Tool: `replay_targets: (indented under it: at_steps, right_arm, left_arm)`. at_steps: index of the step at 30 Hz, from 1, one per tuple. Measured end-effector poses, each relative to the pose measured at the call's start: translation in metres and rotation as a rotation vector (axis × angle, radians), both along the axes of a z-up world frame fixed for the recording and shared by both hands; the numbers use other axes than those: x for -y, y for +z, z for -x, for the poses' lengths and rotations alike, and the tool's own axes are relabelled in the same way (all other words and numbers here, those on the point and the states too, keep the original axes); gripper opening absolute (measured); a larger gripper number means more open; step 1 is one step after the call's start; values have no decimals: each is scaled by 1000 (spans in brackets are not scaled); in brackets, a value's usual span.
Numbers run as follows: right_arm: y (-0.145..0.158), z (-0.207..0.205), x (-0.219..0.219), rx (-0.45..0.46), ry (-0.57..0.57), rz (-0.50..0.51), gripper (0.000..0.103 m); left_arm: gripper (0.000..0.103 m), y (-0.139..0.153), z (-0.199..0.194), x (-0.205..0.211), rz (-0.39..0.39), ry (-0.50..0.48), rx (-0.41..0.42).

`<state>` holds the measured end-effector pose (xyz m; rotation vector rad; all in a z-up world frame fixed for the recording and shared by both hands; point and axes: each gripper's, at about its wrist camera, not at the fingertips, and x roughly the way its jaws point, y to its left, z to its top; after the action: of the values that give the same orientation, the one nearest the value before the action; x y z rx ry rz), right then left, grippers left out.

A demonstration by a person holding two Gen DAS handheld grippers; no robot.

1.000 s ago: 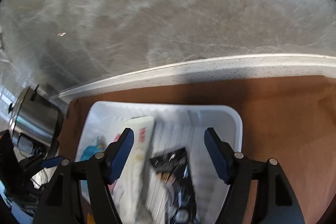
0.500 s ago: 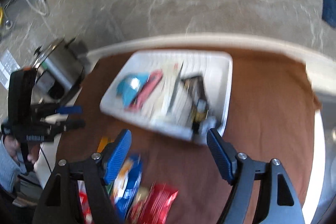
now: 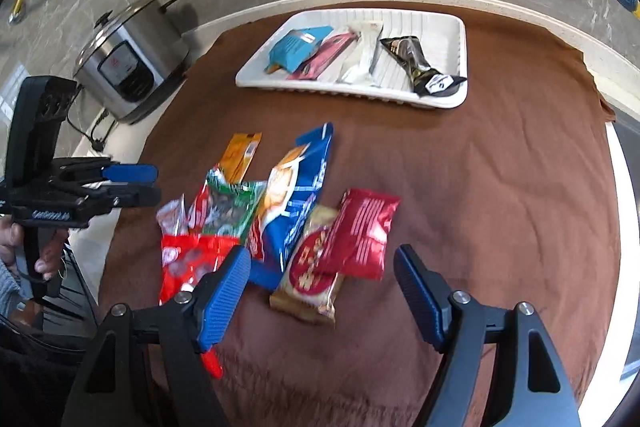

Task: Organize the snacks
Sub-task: 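Grasp the red bag with left tool while right tool grasps the dark red packet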

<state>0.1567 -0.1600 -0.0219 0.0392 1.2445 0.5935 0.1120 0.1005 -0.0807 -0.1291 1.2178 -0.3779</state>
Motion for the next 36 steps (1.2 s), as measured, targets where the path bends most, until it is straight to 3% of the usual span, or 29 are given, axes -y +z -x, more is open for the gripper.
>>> replay_targets:
  at_steps: [10,24,30,36]
  right_arm:
    - [-15,-7,9,7,-53,49,77]
    - [-24,-19,3,10,-44,37,77]
    - [-27,-18,3,8,-45,42,77]
    - [-34,-24,4,-8,-59,52,77]
  left_arm:
    - [54,-4,26,35,44,-49,-36]
    - [54,-26,24,73,-6,-35,-114]
    - [55,-29,24,92,-75,-71,-91]
    - [55,-32,23,92,-69,-79,-72]
